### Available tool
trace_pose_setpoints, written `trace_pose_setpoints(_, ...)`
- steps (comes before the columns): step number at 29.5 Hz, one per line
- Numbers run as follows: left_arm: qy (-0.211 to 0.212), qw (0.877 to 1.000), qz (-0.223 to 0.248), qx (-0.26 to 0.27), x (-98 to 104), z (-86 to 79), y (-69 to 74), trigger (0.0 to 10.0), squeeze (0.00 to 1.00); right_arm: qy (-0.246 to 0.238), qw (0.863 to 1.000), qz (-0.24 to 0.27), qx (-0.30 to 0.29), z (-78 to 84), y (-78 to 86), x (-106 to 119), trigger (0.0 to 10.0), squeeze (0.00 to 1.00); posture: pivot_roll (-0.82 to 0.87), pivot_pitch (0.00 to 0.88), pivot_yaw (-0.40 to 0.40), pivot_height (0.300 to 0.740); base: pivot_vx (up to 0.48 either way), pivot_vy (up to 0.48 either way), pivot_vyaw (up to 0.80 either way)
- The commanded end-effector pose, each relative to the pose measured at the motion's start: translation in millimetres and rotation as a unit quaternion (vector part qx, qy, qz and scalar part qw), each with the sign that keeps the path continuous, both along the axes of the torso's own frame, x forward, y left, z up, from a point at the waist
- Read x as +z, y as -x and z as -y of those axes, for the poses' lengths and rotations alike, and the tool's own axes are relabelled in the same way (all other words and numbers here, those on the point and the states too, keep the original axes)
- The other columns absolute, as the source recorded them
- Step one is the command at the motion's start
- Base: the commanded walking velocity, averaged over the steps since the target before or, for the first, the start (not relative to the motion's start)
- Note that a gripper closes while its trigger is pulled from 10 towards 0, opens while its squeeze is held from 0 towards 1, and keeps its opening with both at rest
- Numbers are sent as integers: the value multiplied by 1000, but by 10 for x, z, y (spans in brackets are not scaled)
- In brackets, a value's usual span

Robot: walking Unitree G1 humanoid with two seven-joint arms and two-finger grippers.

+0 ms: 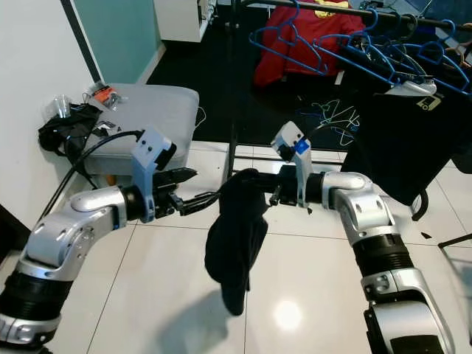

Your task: Hang hanger

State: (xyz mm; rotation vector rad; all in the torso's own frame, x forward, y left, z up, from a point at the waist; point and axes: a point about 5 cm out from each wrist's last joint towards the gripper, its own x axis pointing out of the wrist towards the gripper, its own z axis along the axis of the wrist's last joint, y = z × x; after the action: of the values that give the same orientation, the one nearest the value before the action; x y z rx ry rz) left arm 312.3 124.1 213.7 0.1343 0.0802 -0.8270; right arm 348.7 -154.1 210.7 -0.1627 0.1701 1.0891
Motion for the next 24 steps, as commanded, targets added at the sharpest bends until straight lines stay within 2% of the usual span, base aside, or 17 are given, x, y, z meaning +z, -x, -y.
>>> trace_pose_setpoints(1, -6, 1000, -7, 6, -123, 138, 19, 10000, 647, -23, 1000, 18, -1, -50, -14, 139, 0, 0, -76, 141, -50, 740, 0, 0, 0)
trace_pose_setpoints(4, -6, 1000, -11, 14, -162, 170, 11, 10000, 647, -27, 999, 18, -3, -59, -18, 153, 0, 0, -76, 141, -50, 740, 0, 0, 0)
trace_pose_setpoints(5, 2, 999, -19, 27, -190, 197, -5, 10000, 0, -31, 999, 17, -5, -71, -19, 169, 0, 0, -79, 141, -49, 740, 0, 0, 0)
trace_pose_setpoints(6, 2, 999, -19, 27, -190, 197, -5, 10000, 0, -31, 999, 17, -5, -71, -19, 169, 0, 0, -79, 141, -49, 740, 0, 0, 0)
trace_pose_setpoints(8, 42, 998, -45, 34, -215, 274, -23, 10000, 0, -39, 999, 13, -6, -91, -17, 197, 0, 0, -80, 142, -50, 740, 0, 0, 0)
trace_pose_setpoints(9, 42, 998, -45, 34, -215, 274, -23, 10000, 0, -39, 999, 13, -6, -91, -17, 197, 0, 0, -80, 142, -50, 740, 0, 0, 0)
trace_pose_setpoints(10, 64, 996, -54, 31, -215, 328, -24, 10000, 0, -43, 999, 10, -7, -104, -14, 211, 0, 0, -82, 143, -50, 740, 0, 0, 0)
trace_pose_setpoints(12, 64, 996, -54, 31, -215, 328, -24, 10000, 0, -43, 999, 10, -7, -104, -14, 211, 0, 0, -82, 143, -50, 740, 0, 0, 0)
trace_pose_setpoints(15, 114, 990, -72, 31, -194, 434, -66, 10000, 0, -48, 999, 5, -5, -153, -7, 240, 0, 0, -88, 152, -49, 740, 0, 0, 0)
trace_pose_setpoints(24, 152, 985, -83, 26, -136, 487, -105, 10000, 0, -45, 999, -2, 5, -223, 14, 262, 0, 0, -89, 180, -51, 740, 0, 0, 0)
